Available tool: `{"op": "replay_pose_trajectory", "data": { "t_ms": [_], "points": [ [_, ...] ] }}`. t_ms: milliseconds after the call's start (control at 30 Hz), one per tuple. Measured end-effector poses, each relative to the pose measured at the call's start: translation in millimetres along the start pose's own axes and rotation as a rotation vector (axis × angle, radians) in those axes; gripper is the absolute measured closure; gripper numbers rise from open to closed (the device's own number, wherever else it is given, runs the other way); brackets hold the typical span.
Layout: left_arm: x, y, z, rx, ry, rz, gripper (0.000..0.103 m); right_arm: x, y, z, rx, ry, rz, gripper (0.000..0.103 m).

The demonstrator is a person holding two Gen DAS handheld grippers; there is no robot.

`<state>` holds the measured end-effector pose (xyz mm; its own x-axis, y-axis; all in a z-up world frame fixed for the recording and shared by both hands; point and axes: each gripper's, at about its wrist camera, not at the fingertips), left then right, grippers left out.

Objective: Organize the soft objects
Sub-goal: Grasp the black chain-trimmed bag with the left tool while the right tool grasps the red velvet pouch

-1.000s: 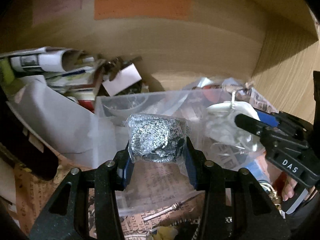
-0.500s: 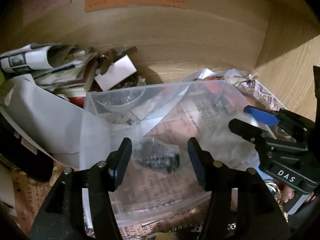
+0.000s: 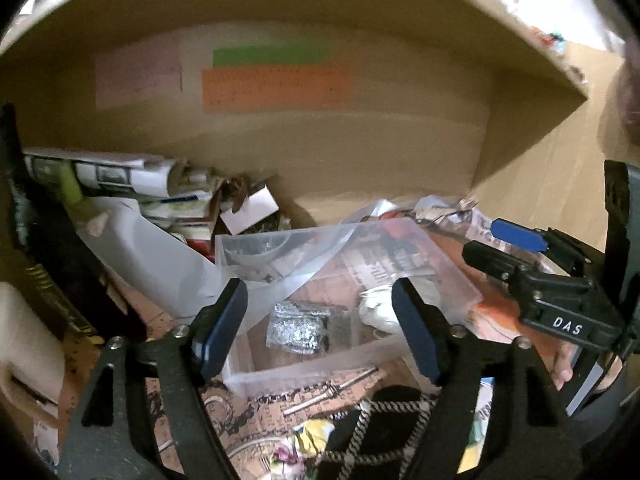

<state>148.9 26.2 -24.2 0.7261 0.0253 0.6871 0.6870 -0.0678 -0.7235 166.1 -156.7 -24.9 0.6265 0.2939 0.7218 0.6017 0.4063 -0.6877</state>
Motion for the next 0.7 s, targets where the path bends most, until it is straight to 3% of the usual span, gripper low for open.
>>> {"op": "replay_pose_trajectory", "data": {
  "t_ms": [300,700],
  "points": [
    [-40.0,-32.4,-12.0,-0.05,-0.002,-0.04,0.019,-37.1,-45.1,-6.4,-0.031,0.036,-0.058,0.027],
    [-95.9,-15.9,-22.4,-0.135,-0.004,0.1,0.018,-102.8,-46.7,-18.0,-0.08,0.146,0.052,0.026]
  ]
}}
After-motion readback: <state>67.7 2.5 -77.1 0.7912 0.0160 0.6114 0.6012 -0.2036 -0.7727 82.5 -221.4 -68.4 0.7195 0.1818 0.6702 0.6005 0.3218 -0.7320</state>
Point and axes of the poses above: each gripper's, at about its wrist camera, not at the fingertips, and y roughly the way its jaws point, z to its left, x to its top, and after that the axes turned 14 degrees about z, right-handed
